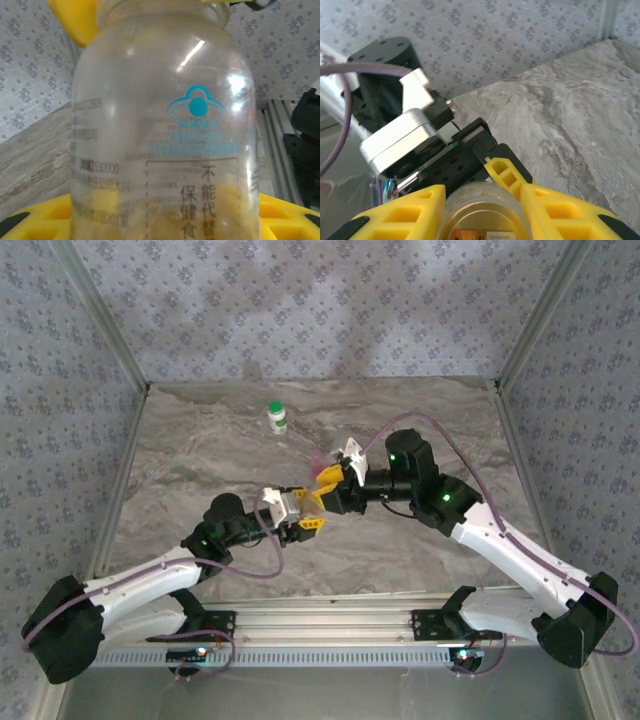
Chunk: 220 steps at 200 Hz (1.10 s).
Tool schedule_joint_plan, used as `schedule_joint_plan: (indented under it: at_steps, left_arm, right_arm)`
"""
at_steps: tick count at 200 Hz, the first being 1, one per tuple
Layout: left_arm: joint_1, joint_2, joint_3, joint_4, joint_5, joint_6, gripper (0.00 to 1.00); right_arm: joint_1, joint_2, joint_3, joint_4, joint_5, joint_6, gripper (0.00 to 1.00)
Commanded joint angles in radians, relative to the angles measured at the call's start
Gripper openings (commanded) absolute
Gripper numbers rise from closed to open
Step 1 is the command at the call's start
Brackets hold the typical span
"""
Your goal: Sort the pills into containers
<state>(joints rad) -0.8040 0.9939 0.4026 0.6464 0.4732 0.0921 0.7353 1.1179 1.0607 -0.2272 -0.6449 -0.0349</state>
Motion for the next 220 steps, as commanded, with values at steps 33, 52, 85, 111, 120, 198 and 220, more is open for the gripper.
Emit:
schedule_joint_plan:
  at_steps: [33, 52, 85, 111, 120, 198, 220]
  left_arm:
    - [0.011, -0.065, -0.022, 0.061, 0.054, -0.033, 0.00]
    - [0.011, -0.064, -0.023, 0.046, 0.050, -0.028, 0.00]
    - [0.009, -0.056, -0.034, 0.044, 0.024, -0.022, 0.00]
    - [0.010, -0.055, -0.044, 0.061, 0.003, -0.021, 0.00]
    - [0.010, -0.058, -0.045, 0.059, -0.004, -0.018, 0.00]
    - [0.011, -0.066, -0.065, 0.076, -0.142, -0.003, 0.00]
    - [0.011, -0.059, -0.065, 0.078, -0.179, 0.005, 0.00]
  right_arm:
    - [-0.004, 0.028, 0.047, -0.136, -0.045, -0.113, 0.34]
    - [-0.001, 0.023, 0.045, -0.132, 0.007, -0.092, 0.44]
    - [-0.003, 0.001, 0.017, -0.083, 0.157, -0.021, 0.62]
    - [-0.007, 0.003, 0.012, -0.085, 0.168, -0.010, 0.67]
    - [-0.008, 0.006, 0.012, -0.094, 0.164, -0.010, 0.67]
    - [-0.003, -0.031, 0.027, -0.201, 0.246, 0.015, 0.72]
    - [0.004, -0.046, 0.059, -0.204, 0.278, 0.092, 0.72]
